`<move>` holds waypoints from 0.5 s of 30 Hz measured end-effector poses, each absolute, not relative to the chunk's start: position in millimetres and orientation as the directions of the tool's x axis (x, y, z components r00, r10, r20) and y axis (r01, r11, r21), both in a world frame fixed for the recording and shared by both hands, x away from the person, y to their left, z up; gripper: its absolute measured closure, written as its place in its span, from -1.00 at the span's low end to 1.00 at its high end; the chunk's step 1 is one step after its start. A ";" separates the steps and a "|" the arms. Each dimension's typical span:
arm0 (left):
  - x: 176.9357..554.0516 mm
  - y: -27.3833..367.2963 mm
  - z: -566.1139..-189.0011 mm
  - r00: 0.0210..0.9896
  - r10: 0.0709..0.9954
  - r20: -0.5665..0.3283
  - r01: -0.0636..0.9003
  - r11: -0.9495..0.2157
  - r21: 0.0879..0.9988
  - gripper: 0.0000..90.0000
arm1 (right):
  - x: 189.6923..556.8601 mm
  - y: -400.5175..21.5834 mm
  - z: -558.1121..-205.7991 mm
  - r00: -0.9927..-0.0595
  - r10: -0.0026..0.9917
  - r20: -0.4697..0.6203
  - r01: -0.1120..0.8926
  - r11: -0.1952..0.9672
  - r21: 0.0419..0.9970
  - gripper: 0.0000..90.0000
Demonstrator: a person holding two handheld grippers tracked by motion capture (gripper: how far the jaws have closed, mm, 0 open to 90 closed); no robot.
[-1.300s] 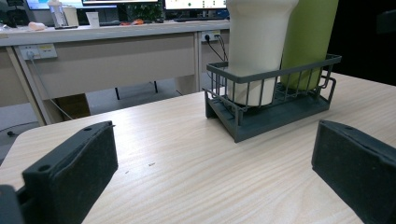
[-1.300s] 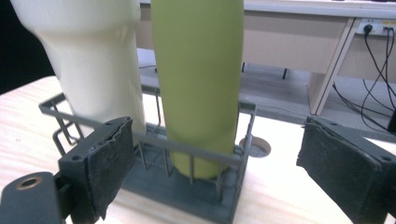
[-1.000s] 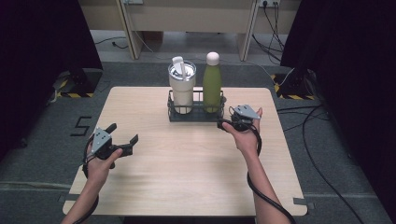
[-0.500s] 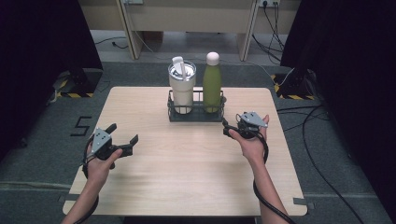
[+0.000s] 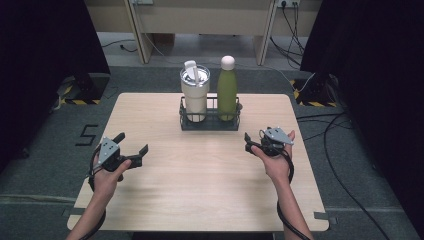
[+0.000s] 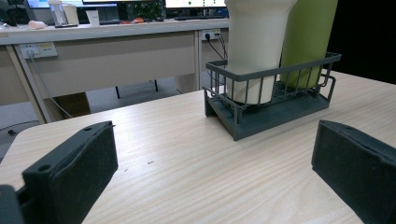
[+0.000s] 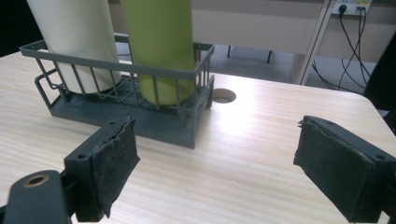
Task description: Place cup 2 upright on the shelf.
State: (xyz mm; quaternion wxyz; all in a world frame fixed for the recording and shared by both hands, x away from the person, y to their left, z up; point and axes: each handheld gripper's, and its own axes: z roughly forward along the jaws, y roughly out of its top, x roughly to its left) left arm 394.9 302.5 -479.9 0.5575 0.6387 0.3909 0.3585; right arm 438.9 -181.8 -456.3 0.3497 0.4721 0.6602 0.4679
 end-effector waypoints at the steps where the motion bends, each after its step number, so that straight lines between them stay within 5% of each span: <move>1: 394.9 302.6 -479.9 0.437 0.899 0.021 0.100 -0.072 0.992 -1.00 | 438.1 -182.9 -456.7 -0.309 0.951 -0.022 0.295 0.117 0.948 -0.72; 15: 394.5 302.4 -480.4 0.436 0.900 0.020 0.101 -0.071 0.992 -1.00 | 420.7 -201.1 -463.8 -0.283 0.959 -0.017 0.308 0.107 0.945 -0.71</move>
